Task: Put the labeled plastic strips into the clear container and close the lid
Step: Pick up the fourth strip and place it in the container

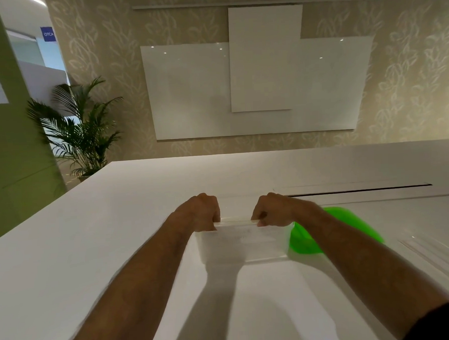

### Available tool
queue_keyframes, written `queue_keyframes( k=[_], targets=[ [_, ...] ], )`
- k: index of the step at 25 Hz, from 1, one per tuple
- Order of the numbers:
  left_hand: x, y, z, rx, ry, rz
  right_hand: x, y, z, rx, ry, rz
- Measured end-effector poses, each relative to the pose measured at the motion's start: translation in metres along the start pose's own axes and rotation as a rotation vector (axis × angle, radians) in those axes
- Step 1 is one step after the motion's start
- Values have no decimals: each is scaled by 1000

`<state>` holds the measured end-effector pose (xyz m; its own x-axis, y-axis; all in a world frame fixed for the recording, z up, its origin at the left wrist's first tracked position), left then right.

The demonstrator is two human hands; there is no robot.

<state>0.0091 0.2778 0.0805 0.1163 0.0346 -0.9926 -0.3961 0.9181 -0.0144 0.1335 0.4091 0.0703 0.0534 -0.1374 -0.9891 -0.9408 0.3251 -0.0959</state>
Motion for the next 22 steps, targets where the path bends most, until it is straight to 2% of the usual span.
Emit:
queue_keyframes(
  k=[8, 12, 16, 18, 22],
  targets=[
    [9, 5, 0, 6, -2, -35, 4, 0, 4, 55, 80, -61],
    [7, 4, 1, 17, -17, -8, 6, 3, 6, 66, 116, -21],
    [1, -1, -2, 10, -73, 45, -2, -3, 7, 78, 220, 111],
    [-6, -5, -3, 3, -104, 117, -12, -10, 6, 80, 254, 240],
    [-23, -21, 6, 38, -150, 456, -30, -31, 4, 112, 246, 590]
  ],
)
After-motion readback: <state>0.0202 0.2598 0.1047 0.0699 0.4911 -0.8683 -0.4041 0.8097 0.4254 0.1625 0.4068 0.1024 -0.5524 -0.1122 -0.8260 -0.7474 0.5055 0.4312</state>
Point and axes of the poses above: each hand's wrist, its own y-axis towards the middle knuckle, its own x-axis out of the palm, z = x × y, the point moved 6 cm from there along y, towards the middle knuckle, and after that the axes turned 3 degrees about -y, right-handed, at the moved point
